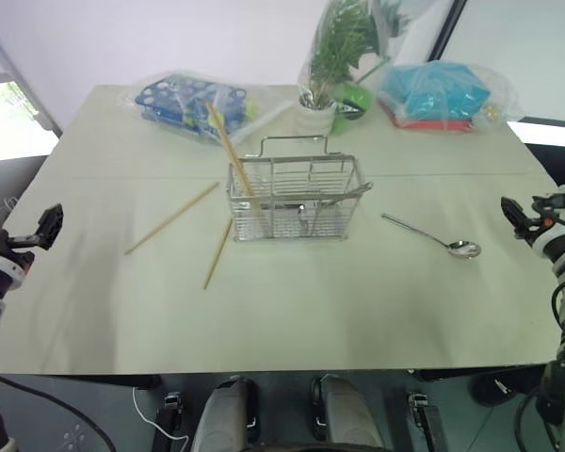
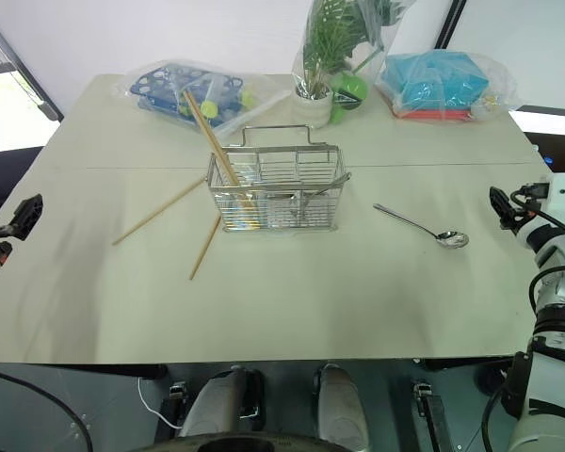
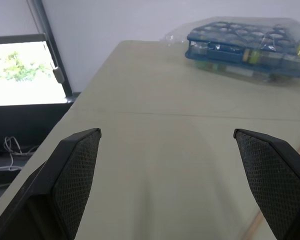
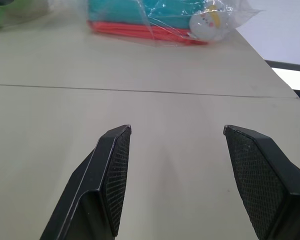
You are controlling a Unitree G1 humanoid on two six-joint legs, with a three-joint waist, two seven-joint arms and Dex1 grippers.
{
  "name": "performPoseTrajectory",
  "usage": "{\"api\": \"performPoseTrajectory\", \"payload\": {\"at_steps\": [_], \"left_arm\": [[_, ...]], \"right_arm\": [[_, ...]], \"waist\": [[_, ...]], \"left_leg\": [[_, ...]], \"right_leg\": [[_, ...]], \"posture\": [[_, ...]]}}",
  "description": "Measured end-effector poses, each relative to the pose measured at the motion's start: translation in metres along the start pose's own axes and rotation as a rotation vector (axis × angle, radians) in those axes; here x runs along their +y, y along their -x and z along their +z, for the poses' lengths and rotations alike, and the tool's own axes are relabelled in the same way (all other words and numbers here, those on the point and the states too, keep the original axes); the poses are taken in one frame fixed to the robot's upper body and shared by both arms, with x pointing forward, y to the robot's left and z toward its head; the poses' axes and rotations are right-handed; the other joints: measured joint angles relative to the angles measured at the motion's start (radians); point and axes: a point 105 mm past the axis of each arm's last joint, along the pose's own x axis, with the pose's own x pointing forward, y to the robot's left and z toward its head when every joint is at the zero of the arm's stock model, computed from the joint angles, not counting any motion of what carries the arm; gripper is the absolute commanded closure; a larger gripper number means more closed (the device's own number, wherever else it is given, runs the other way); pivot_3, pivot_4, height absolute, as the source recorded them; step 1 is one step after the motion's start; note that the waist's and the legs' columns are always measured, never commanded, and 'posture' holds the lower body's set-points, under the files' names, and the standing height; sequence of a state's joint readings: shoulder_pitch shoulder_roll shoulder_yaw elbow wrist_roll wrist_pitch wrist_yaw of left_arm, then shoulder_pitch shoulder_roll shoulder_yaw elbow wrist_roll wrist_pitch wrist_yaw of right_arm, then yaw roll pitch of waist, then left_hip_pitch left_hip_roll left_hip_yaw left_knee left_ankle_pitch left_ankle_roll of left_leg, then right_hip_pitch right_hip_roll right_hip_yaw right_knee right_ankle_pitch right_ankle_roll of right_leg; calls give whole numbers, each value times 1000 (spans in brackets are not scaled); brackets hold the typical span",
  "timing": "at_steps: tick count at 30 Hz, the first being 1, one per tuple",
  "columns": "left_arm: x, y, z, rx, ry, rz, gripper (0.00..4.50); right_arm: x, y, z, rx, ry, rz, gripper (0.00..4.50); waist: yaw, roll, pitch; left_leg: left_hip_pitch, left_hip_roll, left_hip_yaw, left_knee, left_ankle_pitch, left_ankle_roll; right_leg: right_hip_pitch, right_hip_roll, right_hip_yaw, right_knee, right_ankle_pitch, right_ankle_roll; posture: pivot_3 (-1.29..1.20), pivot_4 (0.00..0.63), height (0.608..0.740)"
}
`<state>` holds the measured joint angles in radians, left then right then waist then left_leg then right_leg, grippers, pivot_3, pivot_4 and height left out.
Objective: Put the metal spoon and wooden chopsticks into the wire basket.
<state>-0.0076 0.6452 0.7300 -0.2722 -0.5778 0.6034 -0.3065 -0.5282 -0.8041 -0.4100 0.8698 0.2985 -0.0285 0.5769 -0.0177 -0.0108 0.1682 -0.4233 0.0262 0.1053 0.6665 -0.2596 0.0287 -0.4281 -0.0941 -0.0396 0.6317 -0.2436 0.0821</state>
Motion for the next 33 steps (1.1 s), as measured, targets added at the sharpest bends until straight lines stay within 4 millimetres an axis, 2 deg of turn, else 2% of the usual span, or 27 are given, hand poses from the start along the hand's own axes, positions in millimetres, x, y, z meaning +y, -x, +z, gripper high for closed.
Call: {"api": "performPoseTrajectory", "payload": {"at_steps": [27,33], "left_arm": [[-4,-2,-2,17,3,-17,30],[-11,-6,1,2,26,-32,30]], "right_arm": [[0,0,0,-1,1,2,1455],[5,-6,14,-38,5,21,1455]], "waist": [[1,0,0],[1,0,0]], "left_leg": [[1,1,0,0,3,-5],[1,2,0,0,3,-5]], "right_leg": [[1,3,0,0,0,1],[1,4,0,0,0,1]], "posture": [[0,150,720],[0,150,720]]}}
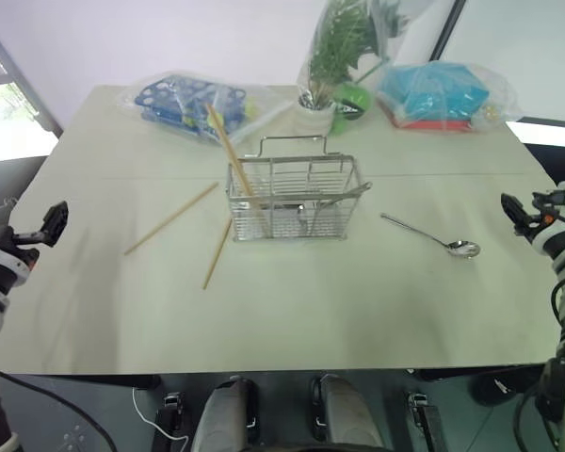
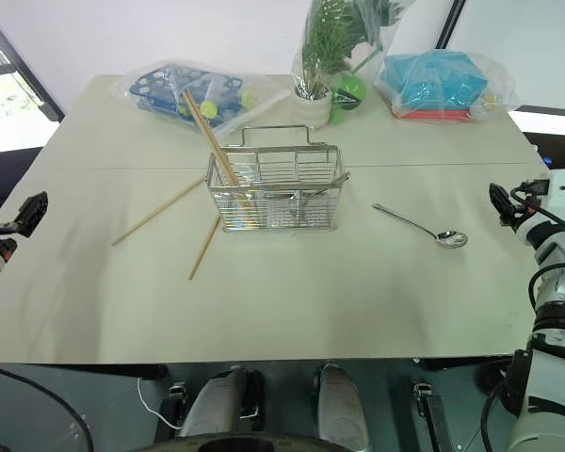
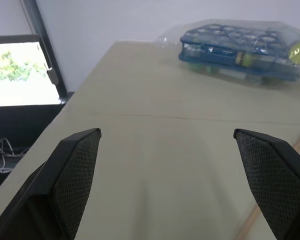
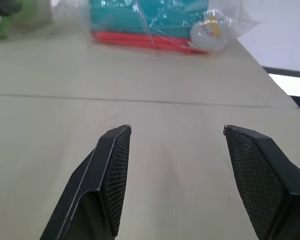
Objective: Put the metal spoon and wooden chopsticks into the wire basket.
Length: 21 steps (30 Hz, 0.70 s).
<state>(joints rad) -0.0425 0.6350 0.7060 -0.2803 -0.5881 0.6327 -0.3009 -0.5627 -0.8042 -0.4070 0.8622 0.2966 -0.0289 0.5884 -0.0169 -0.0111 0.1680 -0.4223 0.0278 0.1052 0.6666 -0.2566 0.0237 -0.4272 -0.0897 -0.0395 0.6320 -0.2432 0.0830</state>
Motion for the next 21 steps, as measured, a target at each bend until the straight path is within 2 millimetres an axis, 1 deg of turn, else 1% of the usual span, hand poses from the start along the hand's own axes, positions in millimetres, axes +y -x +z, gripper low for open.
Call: {"api": "performPoseTrajectory", "payload": {"at_steps": [3,4,6,7,9,10,12,13,16,19,21], "left_arm": [[-16,-5,-1,29,27,-84,30],[-27,-9,4,38,34,-148,30],[-52,-13,23,15,23,-280,30],[-66,-14,34,1,27,-357,30],[-107,-16,60,-32,65,-572,30],[-129,-13,74,-49,68,-693,30],[-165,-1,88,-61,46,-891,30],[-186,7,92,-47,34,-1013,30],[-219,24,94,-3,30,-1232,30],[-243,34,99,14,61,-1388,30],[-254,35,98,24,80,-1433,30]], "right_arm": [[10,-2,0,21,39,69,1455],[16,-3,0,43,72,117,1455],[27,-7,8,51,132,200,1455],[31,-8,13,56,169,246,1455],[46,-10,26,86,275,391,1455],[55,-12,35,90,328,466,1455],[68,-15,46,104,392,568,1455],[72,-16,49,132,414,616,1455],[80,-17,52,189,454,714,1455],[84,-12,45,293,485,821,1455],[85,-9,39,347,500,870,1455]], "waist": [[3,0,0],[5,-1,0],[3,0,0],[3,0,0],[5,-1,0],[2,-1,0],[-1,0,0],[-2,0,0],[-3,-1,1],[0,-1,1],[3,-1,1]], "left_leg": [[0,0,0,1,0,0],[0,0,-1,1,0,-1],[0,0,0,1,0,-1],[0,0,0,1,1,-1],[0,0,-1,2,1,-1],[0,0,-1,2,1,-1],[1,0,-1,1,1,-1],[1,0,0,1,1,-1],[1,1,-1,0,2,-3],[1,2,-1,1,3,-4],[1,2,-1,1,3,-4]], "right_leg": [[0,0,0,1,0,0],[0,0,0,1,0,0],[0,0,0,1,0,0],[0,0,0,1,0,0],[0,1,0,2,0,1],[0,1,0,1,1,1],[1,1,0,1,2,3],[1,2,0,1,2,3],[1,4,0,1,2,3],[1,5,0,1,2,3],[1,5,0,1,2,3]], "posture": [[0,150,720],[0,150,720],[0,150,720],[0,150,720],[0,150,720],[0,150,720],[0,150,720],[0,150,720],[0,150,720],[0,150,720],[0,150,720]]}}
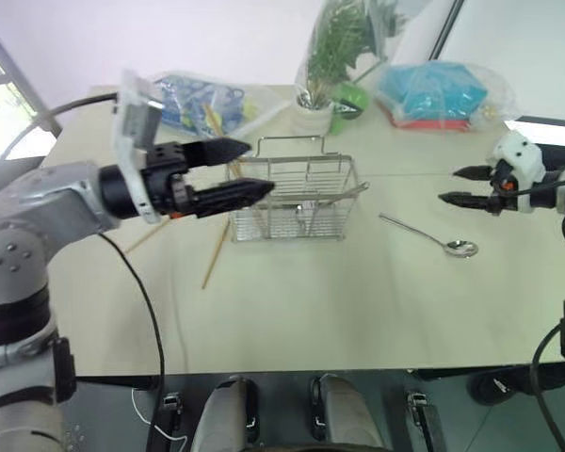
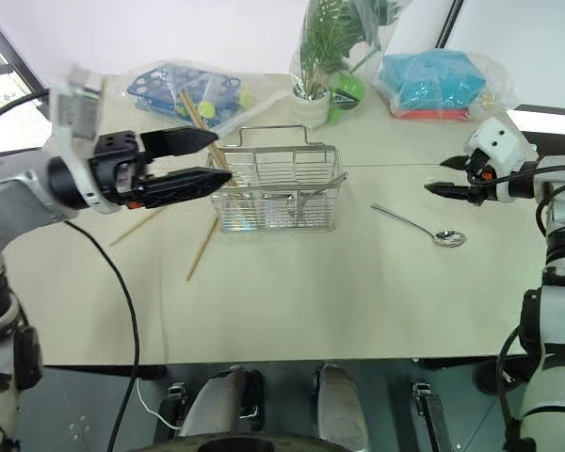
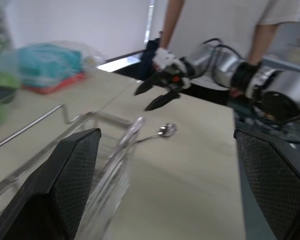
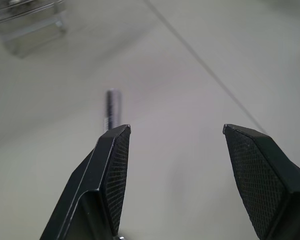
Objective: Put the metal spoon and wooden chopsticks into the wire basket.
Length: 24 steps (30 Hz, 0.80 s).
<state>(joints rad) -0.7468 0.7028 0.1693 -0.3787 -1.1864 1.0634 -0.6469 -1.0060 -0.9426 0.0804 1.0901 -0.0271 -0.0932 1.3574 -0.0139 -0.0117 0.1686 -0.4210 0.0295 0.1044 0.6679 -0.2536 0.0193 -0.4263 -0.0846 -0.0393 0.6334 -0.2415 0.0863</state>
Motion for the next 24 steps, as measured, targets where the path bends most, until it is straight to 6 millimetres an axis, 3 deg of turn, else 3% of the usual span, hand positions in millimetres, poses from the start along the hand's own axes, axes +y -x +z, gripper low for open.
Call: {"api": "performPoseTrajectory", "payload": {"at_steps": [6,15,24], "left_arm": [[-1,-21,-23,80,49,-54,30],[-9,-17,-31,133,48,-127,30],[-12,-18,-36,240,-50,-188,30]], "right_arm": [[16,-9,-23,111,-38,118,1455],[27,-36,-34,101,-133,113,1455],[33,-42,-47,123,-161,105,1455]], "waist": [[-3,0,0],[-3,0,0],[0,0,0]], "left_leg": [[0,0,0,0,1,-1],[1,1,0,0,2,-3],[1,1,0,0,2,-3]], "right_leg": [[0,1,0,0,0,0],[0,2,1,1,0,0],[0,2,1,1,0,0]], "posture": [[0,150,720],[0,150,720],[0,150,720]]}}
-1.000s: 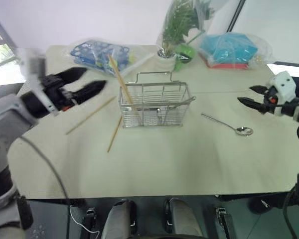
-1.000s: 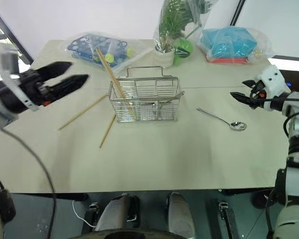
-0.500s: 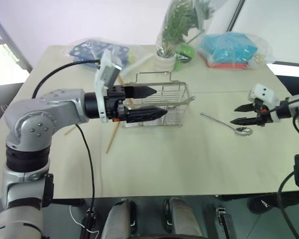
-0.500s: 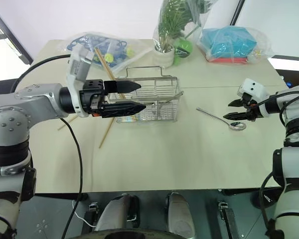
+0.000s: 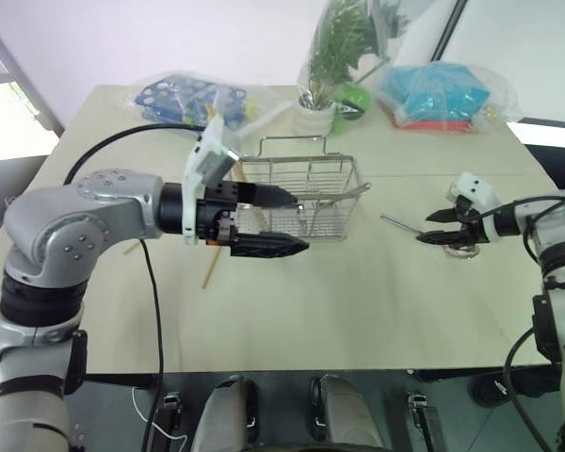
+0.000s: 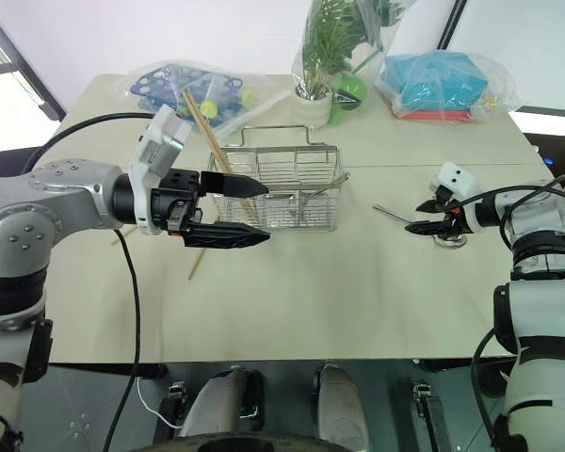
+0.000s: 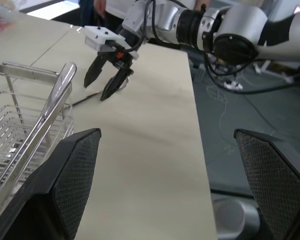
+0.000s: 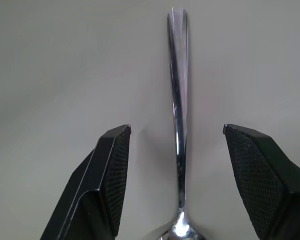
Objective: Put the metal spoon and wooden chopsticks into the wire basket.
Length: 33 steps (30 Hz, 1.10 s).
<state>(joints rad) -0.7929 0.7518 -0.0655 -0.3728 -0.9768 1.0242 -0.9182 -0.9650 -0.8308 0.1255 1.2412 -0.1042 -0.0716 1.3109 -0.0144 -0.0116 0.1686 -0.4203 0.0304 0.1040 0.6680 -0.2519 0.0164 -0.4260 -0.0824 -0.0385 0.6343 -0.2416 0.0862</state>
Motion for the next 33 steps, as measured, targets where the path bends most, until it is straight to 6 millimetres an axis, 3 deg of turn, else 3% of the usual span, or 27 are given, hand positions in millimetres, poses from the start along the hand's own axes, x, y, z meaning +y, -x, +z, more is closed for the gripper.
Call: {"api": "performPoseTrajectory", "payload": {"at_steps": [3,4,6,10,11,22,27,30,33], "left_arm": [[2,1,7,-4,-41,7,30],[3,1,9,-8,-51,9,8],[5,2,10,-9,-57,15,0],[5,2,9,-8,-54,11,0],[5,2,9,-8,-54,8,0],[6,4,10,-9,-62,20,0],[10,11,17,-37,-82,70,0],[12,16,20,-40,-92,96,0],[14,22,23,-44,-104,125,0]], "right_arm": [[2,-3,-3,4,-25,4,1455],[2,-2,-4,3,-34,9,1714],[2,-2,-5,2,-48,12,2285],[2,-2,-7,5,-54,2,4266],[2,-2,-7,3,-58,6,4458],[1,-1,-8,-10,-61,-12,4458],[-13,5,-2,-134,-130,-146,4458],[-27,22,24,-354,-232,-224,4458],[-28,42,72,-605,-250,-208,4458]], "waist": [[-1,0,0],[-1,0,0],[-1,0,0],[0,0,0],[-1,0,0],[0,0,0],[0,0,0],[0,0,0],[-5,0,0]], "left_leg": [[0,0,0,0,0,0],[0,0,0,0,0,0],[0,0,0,0,0,0],[0,0,0,0,0,0],[0,0,0,0,0,0],[0,0,0,0,0,0],[0,0,0,0,0,0],[0,1,0,0,0,0],[1,2,0,0,0,0]], "right_leg": [[0,0,0,0,0,0],[0,0,0,0,0,0],[0,0,0,0,0,0],[0,0,0,0,0,0],[0,0,0,0,0,0],[0,0,0,0,0,0],[0,0,0,0,0,0],[0,0,0,1,0,0],[0,1,0,1,0,0]], "posture": [[0,150,720],[0,150,720],[0,150,720],[0,150,720],[0,150,720],[0,150,720],[0,150,720],[0,150,720],[0,150,720]]}}
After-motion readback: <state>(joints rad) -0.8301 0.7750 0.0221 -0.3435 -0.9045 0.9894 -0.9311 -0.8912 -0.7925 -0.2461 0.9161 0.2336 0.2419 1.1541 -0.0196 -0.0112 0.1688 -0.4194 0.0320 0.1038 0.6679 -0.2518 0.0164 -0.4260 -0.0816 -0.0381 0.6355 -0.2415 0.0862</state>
